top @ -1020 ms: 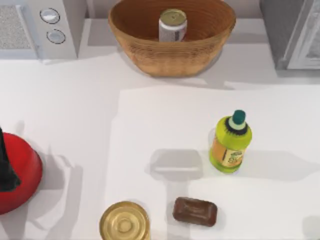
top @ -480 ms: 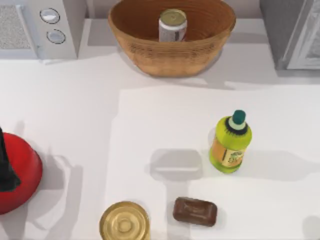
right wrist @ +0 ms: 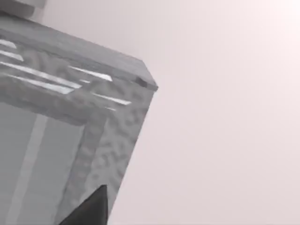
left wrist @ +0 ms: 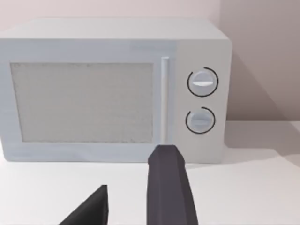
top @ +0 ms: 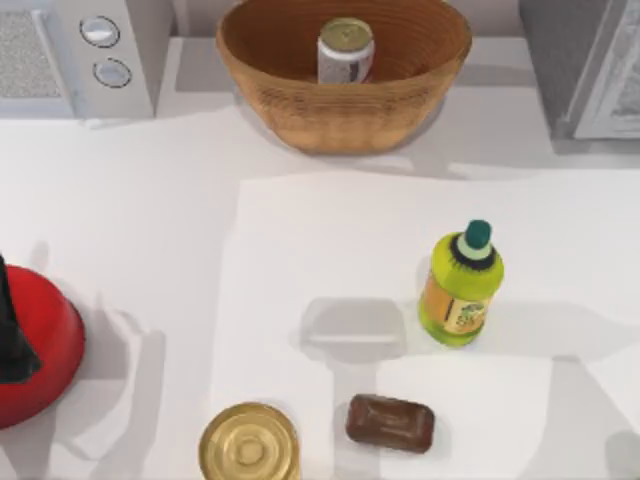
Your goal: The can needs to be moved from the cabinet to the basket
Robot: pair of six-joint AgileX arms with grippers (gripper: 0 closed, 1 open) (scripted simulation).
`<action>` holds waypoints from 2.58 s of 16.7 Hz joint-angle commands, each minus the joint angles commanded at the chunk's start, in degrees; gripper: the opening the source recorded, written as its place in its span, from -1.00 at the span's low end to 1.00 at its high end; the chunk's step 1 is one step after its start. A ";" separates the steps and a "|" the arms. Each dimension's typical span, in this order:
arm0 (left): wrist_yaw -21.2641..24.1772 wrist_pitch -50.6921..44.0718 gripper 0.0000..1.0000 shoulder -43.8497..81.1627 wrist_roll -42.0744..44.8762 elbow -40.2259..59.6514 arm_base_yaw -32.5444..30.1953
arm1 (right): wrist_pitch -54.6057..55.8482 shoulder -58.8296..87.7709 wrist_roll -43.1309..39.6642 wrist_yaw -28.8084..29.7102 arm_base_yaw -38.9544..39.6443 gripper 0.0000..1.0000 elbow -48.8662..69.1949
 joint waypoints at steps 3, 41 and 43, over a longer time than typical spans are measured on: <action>0.00 0.00 1.00 0.00 0.00 0.00 0.00 | -11.17 -1.58 -0.24 -0.12 -0.35 1.00 11.46; 0.00 0.00 1.00 0.00 0.00 0.00 0.00 | -61.73 -5.96 1.91 56.76 60.05 1.00 33.99; 0.00 0.00 1.00 0.00 0.00 0.00 0.00 | -62.01 -6.69 1.83 66.58 69.90 1.00 33.30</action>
